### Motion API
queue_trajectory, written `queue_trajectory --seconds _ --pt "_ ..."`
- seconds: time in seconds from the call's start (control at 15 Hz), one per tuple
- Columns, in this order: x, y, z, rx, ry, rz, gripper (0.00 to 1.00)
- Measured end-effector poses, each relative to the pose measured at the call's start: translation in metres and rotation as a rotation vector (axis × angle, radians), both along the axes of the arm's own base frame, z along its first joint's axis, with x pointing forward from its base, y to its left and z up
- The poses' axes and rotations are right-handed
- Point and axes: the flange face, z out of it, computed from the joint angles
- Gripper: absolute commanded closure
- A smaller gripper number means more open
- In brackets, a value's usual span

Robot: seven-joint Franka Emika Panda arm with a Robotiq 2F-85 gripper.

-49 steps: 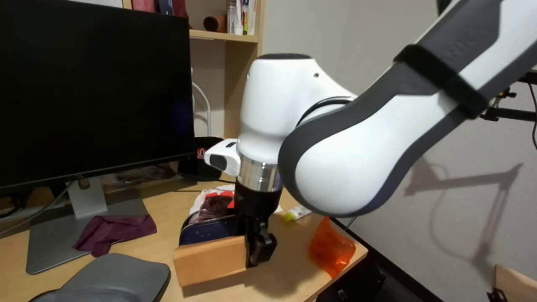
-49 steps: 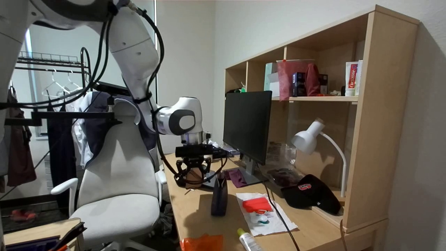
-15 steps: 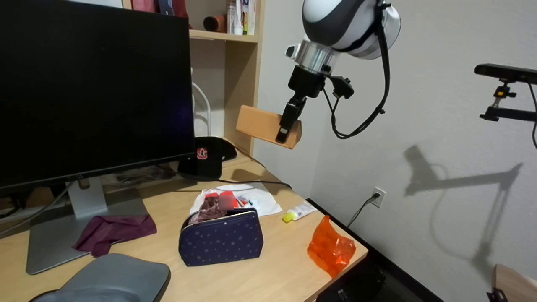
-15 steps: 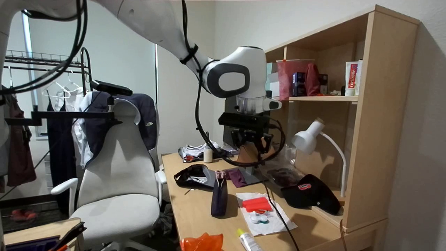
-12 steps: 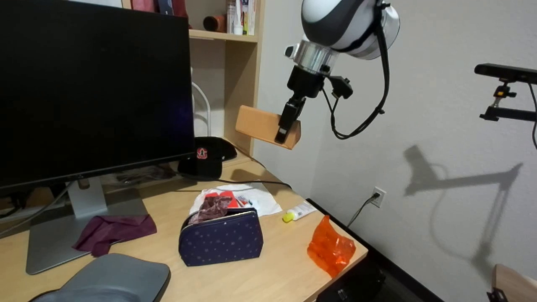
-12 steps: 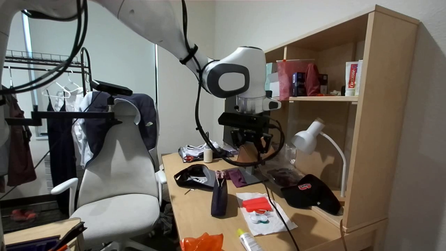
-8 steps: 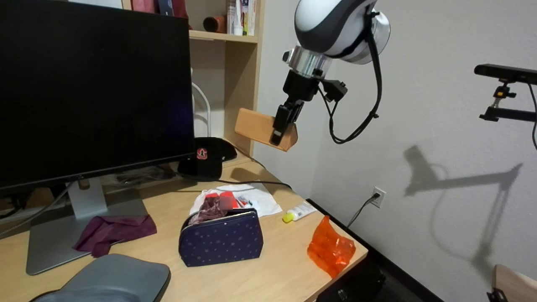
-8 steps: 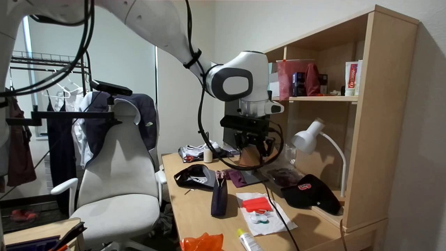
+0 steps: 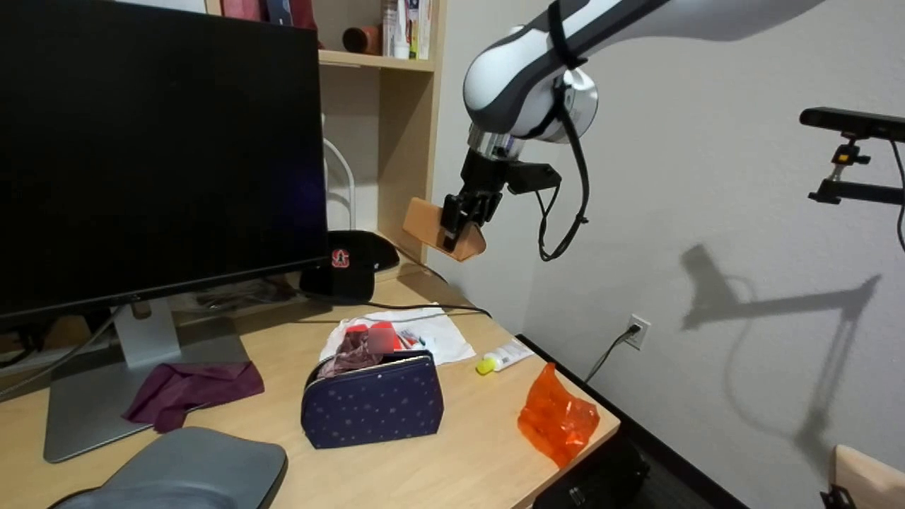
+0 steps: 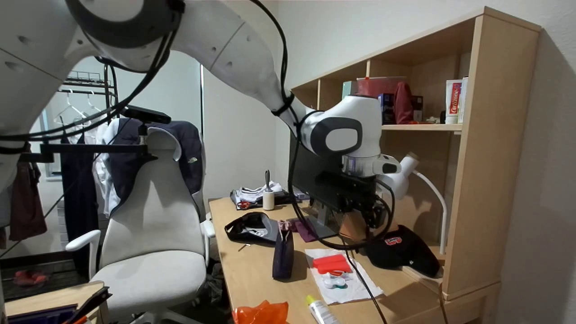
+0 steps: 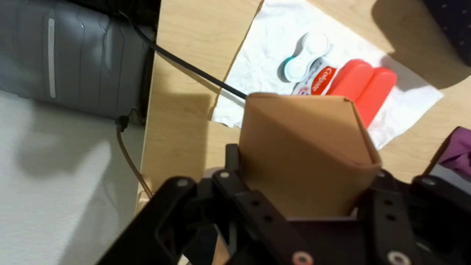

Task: Move the brown case away from the cap then take the hair ribbon out of the purse and put it on the desk

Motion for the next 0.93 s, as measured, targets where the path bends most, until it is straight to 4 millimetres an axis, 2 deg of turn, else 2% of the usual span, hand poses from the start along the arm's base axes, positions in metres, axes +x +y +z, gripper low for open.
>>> queue_trajectory --seconds 0.4,0.87,0.93 --pt "0.038 -0.032 -0.050 0.025 0.013 -0.077 0.62" --pt "0.055 -0.061 -0.104 0.078 0.056 -0.107 0.62" --pt "0.056 -0.063 -0.111 0.089 0.066 -0.109 0.37"
